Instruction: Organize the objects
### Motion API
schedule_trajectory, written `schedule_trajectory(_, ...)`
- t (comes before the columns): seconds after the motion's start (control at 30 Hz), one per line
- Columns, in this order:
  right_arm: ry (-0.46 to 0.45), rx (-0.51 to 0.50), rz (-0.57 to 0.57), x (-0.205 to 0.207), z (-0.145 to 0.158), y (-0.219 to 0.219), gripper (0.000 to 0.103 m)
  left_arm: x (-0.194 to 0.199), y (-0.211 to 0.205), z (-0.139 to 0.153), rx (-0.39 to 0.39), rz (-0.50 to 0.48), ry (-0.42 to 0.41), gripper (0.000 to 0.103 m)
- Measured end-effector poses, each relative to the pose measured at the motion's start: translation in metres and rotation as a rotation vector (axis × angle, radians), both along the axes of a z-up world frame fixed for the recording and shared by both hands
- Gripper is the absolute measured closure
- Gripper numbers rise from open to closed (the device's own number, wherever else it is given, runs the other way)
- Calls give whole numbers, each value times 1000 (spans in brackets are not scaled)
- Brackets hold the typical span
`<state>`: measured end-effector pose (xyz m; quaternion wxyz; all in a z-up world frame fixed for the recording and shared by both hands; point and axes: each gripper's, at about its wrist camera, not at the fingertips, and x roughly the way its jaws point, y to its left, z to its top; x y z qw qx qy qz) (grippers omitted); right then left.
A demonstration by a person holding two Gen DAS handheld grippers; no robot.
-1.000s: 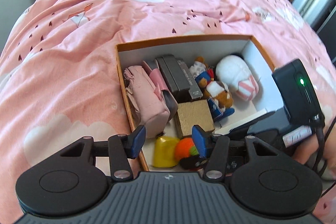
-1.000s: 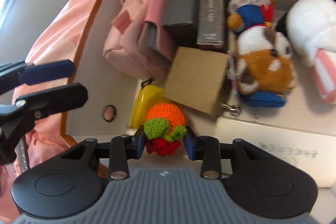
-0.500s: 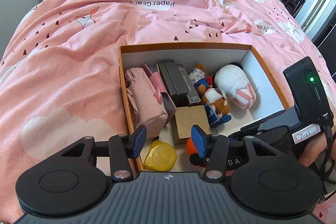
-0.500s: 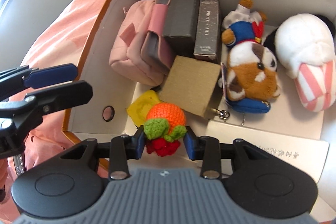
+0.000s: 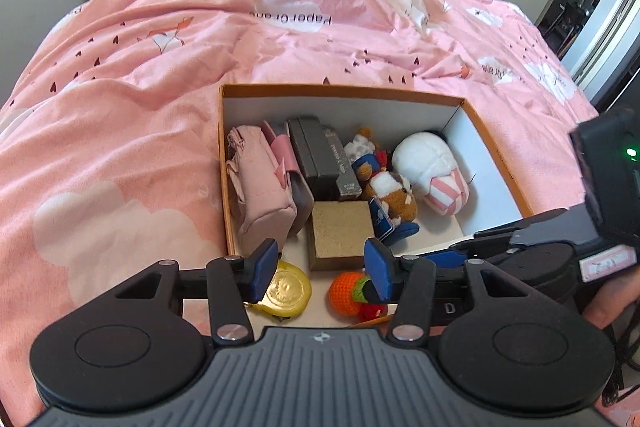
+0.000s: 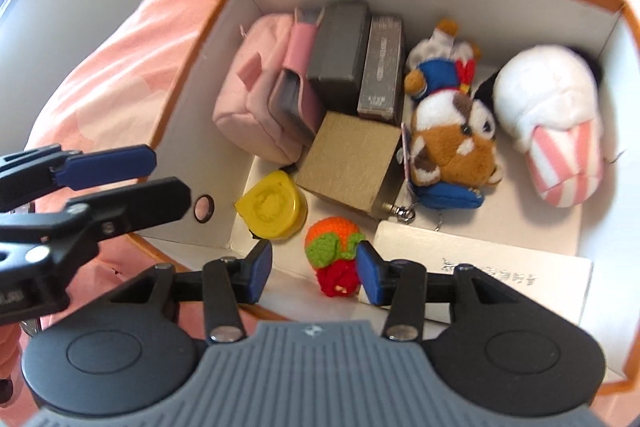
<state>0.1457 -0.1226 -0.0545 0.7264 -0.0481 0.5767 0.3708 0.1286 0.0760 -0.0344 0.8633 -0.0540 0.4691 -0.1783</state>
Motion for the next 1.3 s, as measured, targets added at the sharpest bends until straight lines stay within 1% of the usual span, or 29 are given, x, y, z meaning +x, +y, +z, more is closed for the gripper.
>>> schedule_trajectory(0.13, -171, 11, -21, -22, 26, -16, 54, -15, -2, 7, -41, 33, -68, 44)
schedule_trajectory(0.27, -358, -5, -72, -44, 47, -36, 54, -34, -7, 14, -40, 61, -164, 39)
schedule_trajectory(0.33, -453, -17, -105, -53, 57, -45, 51, -43, -12, 18, -26, 72, -208, 37)
schedule_trajectory(0.43, -567, -8, -146, -69, 72, -56, 50, -53, -18, 23, 0, 74, -264, 33)
schedule_trajectory(0.47, -596, -3, -155, -74, 76, -58, 49, -57, -19, 24, 9, 74, -285, 29)
schedule_trajectory(0.53, -660, 6, -170, -85, 82, -60, 42, -64, -22, 27, 35, 73, -327, 24)
schedule_trajectory(0.63, -729, 10, -190, -102, 89, -63, 38, -74, -24, 29, 69, 87, -368, 19)
schedule_trajectory(0.73, -763, 6, -239, -114, 91, -67, 35, -80, -24, 28, 98, 101, -382, 16)
schedule_trajectory(0.83, -759, 15, -299, -123, 89, -73, 34, -81, -23, 23, 112, 103, -369, 16)
schedule_trajectory(0.93, -744, 1, -339, -127, 83, -77, 34, -85, -23, 17, 115, 111, -350, 16)
schedule_trajectory(1.03, -720, -31, -352, -130, 73, -79, 33, -88, -23, 9, 124, 115, -318, 16)
schedule_trajectory(1.17, -676, -50, -372, -135, 62, -83, 33, -91, -28, 0, 159, 100, -280, 16)
schedule_trajectory(1.3, -672, -57, -374, -139, 59, -84, 32, -93, -28, -3, 157, 96, -255, 16)
